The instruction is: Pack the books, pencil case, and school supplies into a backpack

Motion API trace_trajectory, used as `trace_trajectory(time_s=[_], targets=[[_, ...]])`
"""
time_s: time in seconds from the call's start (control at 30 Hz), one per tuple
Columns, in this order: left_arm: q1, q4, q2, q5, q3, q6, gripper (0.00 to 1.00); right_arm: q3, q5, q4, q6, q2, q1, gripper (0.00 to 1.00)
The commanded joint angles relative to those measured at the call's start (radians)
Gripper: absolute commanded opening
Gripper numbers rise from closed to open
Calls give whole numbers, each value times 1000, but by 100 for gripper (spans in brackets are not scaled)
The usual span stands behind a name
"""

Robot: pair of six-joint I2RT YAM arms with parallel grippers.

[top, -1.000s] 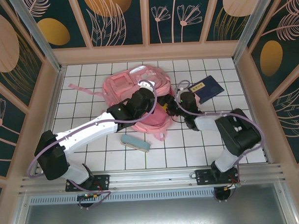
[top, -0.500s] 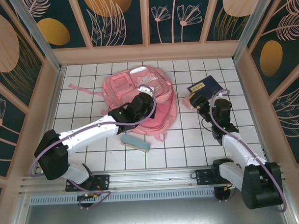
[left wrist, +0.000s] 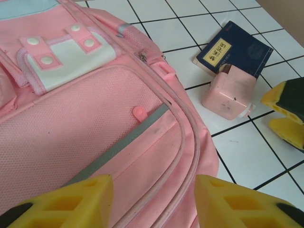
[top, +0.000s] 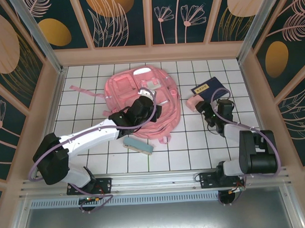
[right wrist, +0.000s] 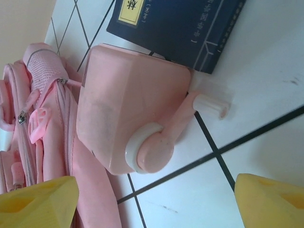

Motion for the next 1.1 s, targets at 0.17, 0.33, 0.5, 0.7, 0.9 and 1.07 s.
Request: trace_trajectory(time_s=[0.17, 0.33, 0.5, 0.7, 0.9, 1.07], targets=[[4, 26, -30, 10, -13, -13, 50, 140, 65, -7, -85, 73, 30, 87], [4, 22, -47, 6, -25, -14, 51, 208, 156, -92, -129, 68, -5, 87], [5, 22, -58, 5, -33, -16, 52, 311, 144, -115, -163, 129, -45, 87], [5, 23, -81, 14, -48, -38, 71, 546, 144, -195, -220, 318, -60, 89], [5, 24, -115, 23, -69, -68, 98, 809, 155, -302, -259, 533, -64, 91], [5, 3, -123, 12, -96, -78, 99, 1033, 158, -399, -279, 706, -55, 92]])
